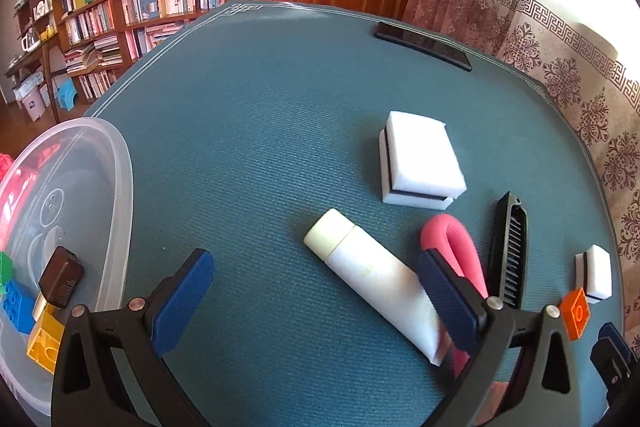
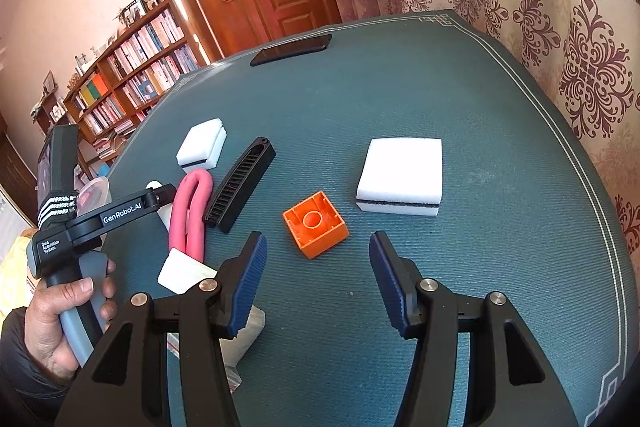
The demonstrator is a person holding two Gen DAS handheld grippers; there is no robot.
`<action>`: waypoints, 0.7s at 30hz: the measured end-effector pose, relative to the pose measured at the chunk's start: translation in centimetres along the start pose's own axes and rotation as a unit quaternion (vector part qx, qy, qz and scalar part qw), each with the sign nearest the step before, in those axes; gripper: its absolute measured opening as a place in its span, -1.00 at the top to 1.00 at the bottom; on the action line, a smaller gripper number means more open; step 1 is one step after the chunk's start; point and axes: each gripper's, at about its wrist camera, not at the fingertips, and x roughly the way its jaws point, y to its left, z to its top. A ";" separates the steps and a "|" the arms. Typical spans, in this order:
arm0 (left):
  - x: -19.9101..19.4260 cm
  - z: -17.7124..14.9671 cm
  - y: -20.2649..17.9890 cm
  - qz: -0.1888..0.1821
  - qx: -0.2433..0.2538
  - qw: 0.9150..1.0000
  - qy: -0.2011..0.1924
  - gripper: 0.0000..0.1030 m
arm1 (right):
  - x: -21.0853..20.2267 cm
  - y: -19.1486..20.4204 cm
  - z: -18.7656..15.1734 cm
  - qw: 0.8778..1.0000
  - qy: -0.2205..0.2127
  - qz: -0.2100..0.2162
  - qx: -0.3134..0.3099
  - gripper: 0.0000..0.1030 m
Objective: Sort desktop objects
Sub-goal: 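Grasp the white lotion tube with left tool while right tool grasps the orange block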
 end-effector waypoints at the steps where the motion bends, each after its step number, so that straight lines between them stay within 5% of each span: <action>1: 0.0 -0.1 0.1 0.003 0.001 1.000 0.001 -0.99 | 0.0 0.0 0.0 1.000 0.001 0.000 0.001 -0.11; 12: 1.2 -0.3 -1.6 0.000 0.044 0.999 -0.004 -0.93 | 0.1 0.1 -0.1 1.000 0.002 0.000 -0.002 -0.11; 21: 0.1 -0.5 -2.5 -0.039 0.078 0.996 -0.021 0.22 | 0.3 0.0 -0.1 1.000 0.001 -0.003 -0.002 -0.11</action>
